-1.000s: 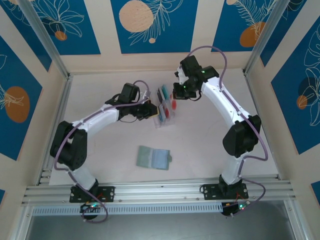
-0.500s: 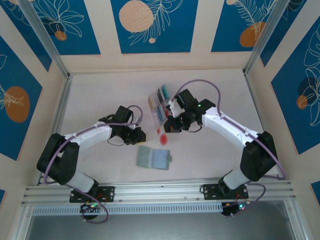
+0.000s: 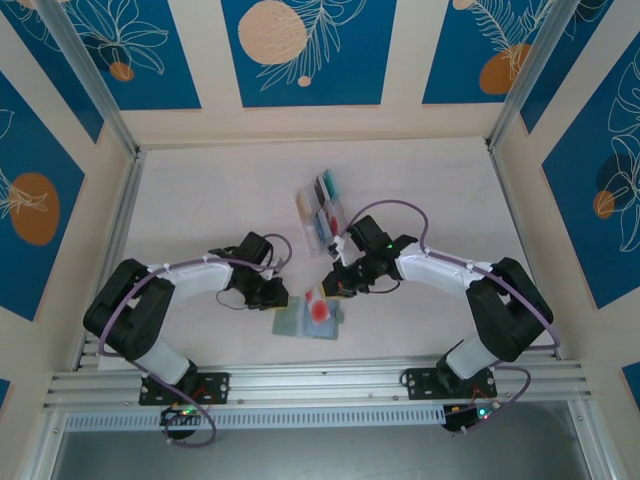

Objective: Put the credit cards into the card holder
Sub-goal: Insert the credit card into the card slot.

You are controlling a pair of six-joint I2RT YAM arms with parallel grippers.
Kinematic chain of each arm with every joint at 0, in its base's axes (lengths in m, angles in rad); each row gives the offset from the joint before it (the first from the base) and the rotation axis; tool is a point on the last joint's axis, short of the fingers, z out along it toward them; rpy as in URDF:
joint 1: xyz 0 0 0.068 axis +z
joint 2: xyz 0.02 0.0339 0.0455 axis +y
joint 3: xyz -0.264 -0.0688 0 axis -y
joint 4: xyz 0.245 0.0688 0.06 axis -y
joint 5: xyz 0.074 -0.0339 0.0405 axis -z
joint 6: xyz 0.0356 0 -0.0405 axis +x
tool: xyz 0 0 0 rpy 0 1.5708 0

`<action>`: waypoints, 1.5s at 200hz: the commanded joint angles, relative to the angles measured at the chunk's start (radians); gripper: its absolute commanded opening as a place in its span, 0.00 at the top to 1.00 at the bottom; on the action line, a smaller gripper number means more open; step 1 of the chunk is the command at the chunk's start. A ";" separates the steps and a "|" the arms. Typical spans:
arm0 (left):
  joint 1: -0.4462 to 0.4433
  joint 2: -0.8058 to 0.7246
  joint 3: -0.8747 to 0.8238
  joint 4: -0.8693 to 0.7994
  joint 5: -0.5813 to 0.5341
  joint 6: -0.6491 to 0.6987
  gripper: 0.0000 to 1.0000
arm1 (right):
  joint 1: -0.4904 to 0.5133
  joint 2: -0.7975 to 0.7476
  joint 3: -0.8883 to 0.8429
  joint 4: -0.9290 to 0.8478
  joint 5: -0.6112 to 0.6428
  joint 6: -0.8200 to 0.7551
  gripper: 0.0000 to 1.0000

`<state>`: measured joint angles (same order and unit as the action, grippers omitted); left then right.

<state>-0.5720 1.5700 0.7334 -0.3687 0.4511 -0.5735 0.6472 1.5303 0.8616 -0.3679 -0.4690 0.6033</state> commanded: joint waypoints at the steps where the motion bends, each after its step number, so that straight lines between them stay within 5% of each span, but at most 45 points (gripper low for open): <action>1: -0.015 0.016 -0.036 0.008 -0.042 0.001 0.85 | 0.003 0.031 -0.026 0.051 -0.061 0.029 1.00; 97: -0.014 -0.014 -0.074 -0.010 -0.124 -0.019 0.86 | -0.009 0.124 -0.073 0.104 -0.108 0.053 1.00; 202: -0.011 -0.031 -0.081 0.008 -0.088 -0.047 0.85 | -0.020 0.184 -0.097 0.256 -0.213 0.104 1.00; 300: 0.000 -0.108 -0.063 -0.065 -0.069 -0.040 0.80 | -0.002 0.258 -0.093 0.293 -0.098 0.114 1.00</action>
<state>-0.5781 1.4956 0.6853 -0.3473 0.4091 -0.6292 0.6312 1.7756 0.7738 -0.0658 -0.6319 0.7151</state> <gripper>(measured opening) 0.198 0.050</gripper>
